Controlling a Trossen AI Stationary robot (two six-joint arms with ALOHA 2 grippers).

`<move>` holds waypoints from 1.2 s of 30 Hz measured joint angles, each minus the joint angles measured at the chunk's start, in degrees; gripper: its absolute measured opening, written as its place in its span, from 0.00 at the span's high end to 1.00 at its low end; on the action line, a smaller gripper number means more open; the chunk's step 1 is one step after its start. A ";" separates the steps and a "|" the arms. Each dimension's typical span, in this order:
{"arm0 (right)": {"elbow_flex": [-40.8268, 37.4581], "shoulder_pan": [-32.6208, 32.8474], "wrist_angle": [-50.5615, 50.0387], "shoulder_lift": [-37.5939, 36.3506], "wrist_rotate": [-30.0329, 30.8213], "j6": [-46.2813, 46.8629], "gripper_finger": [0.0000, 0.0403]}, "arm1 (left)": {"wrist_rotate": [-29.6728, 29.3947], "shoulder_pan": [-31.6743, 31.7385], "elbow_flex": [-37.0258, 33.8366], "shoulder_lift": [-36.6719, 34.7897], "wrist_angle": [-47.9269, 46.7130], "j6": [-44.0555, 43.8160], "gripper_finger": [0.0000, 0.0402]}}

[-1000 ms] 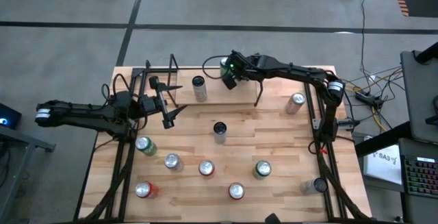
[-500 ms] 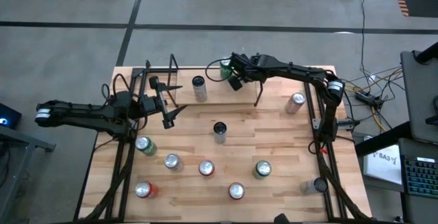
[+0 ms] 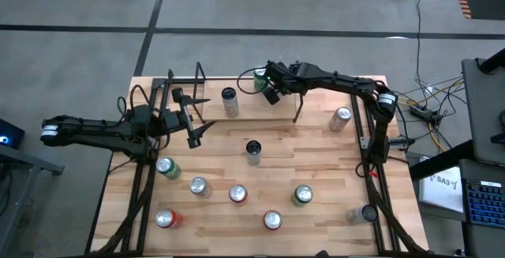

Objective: Sort soda cans
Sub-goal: Put the middle red silver soda can on the shelf

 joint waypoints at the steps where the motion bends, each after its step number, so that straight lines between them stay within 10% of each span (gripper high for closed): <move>1: -0.01 0.86 -0.15 -0.40 -0.42 -0.04 0.98 | -0.01 0.00 0.00 0.00 -0.01 -0.02 0.24; 22: -11.58 27.65 5.28 -23.76 -4.20 -12.69 0.98 | 9.66 -4.86 0.00 5.67 7.25 -24.12 0.24; 36: -29.17 29.52 21.15 -33.87 2.41 -12.85 0.98 | 4.05 -13.66 3.60 18.15 17.84 -29.20 0.24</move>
